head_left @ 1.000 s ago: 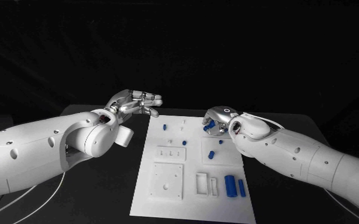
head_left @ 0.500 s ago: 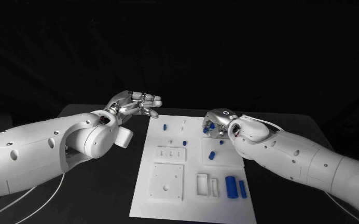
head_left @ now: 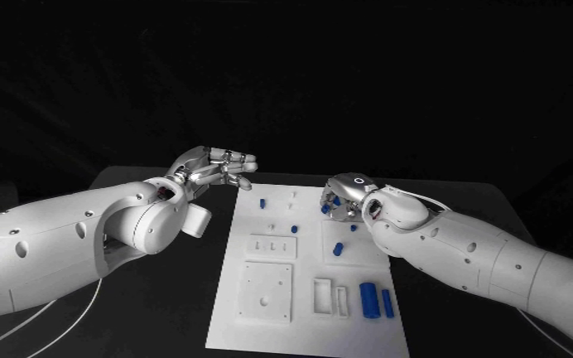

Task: Assemble the parts on the task board

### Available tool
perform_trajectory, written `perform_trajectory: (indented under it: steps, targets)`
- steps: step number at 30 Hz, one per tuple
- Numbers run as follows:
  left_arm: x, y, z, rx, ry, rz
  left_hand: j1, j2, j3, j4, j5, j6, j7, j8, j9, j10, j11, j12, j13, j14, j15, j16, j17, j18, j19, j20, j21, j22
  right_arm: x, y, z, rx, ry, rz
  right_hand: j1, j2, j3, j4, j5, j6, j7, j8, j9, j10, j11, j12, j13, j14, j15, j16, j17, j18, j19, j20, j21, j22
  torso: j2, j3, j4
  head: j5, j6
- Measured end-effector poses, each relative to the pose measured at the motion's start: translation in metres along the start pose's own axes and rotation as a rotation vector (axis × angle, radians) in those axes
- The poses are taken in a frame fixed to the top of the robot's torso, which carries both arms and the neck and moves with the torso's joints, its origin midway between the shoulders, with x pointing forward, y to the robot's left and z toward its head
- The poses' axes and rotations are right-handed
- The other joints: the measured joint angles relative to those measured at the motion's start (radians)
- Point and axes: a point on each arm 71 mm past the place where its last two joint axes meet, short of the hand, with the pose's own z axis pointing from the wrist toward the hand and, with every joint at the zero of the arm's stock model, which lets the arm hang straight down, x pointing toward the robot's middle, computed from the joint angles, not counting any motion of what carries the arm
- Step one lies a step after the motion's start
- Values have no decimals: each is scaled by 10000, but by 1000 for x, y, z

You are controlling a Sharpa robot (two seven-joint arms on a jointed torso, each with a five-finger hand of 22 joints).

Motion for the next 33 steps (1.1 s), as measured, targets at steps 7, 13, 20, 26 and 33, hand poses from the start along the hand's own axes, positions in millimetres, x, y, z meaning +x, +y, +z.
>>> perform_trajectory:
  steps: [7, 13, 20, 26, 33]
  targets:
    - [-1, 0, 0, -1, -20, 8, 0, 0, 0, 0, 0, 0, 0, 0, 0, 0, 0, 0, 0, 0, 0, 0, 0, 0, 0, 0, 0, 0, -2, 3, 0, -46, -276, 45, 34, 42, -209, 40, -9, 130, -26, -5, 38, 177, -106, 10, 19, 17, -54, 0, -17, -67, 74, -74, -163, 354, 24, -5, 3, 26, 46]
    - [-3, 0, 0, -5, -62, 23, 0, 0, 0, 0, 0, 0, 0, 0, 0, 0, 0, 0, 0, 0, 0, 0, 0, 0, 0, 0, 0, -11, -5, 7, 0, -5, -559, 119, -7, 137, -154, 21, -193, 214, -41, -34, 44, 196, -122, 10, 64, 0, -72, 0, -30, -92, 128, -128, -239, 630, 36, -12, 3, 37, 73]
    - [-5, 0, 1, -3, -113, 43, 0, 0, 0, 0, 0, 0, 0, 0, 0, 0, 0, 0, -1, 0, 0, 1, 1, 0, 0, 0, 0, -11, -10, 12, 1, 121, -1003, 269, -9, 139, -19, 31, -291, 262, -71, -19, 50, 270, -127, 9, 39, 19, -90, 0, -53, -159, 254, -175, -338, 1052, 60, -18, 5, 43, 117]
    - [-5, 0, 2, 4, -130, 55, 0, 0, 0, 0, 0, 0, 0, 0, 0, 0, 0, 0, 0, 0, 0, 1, 1, 0, 1, 0, 0, -10, -15, 19, 4, 263, -1379, 421, -9, 138, 76, 42, -503, 272, -82, -19, 51, 302, -159, 8, 17, 33, -102, 0, -86, -163, 327, -173, -339, 1393, 86, -29, 13, 54, 174]
    - [-5, -1, 2, 25, -115, 62, 1, 0, 0, 0, 0, 0, 0, 0, 0, 0, 0, 0, -1, 0, 0, 1, 1, 0, 0, 0, 0, -10, -19, 24, 10, 439, -1691, 488, -9, 136, 89, 55, -503, 324, -114, -20, 51, 301, -159, 6, 18, 31, -105, 0, -126, -167, 420, -190, -447, 1824, 102, -36, 15, 76, 166]
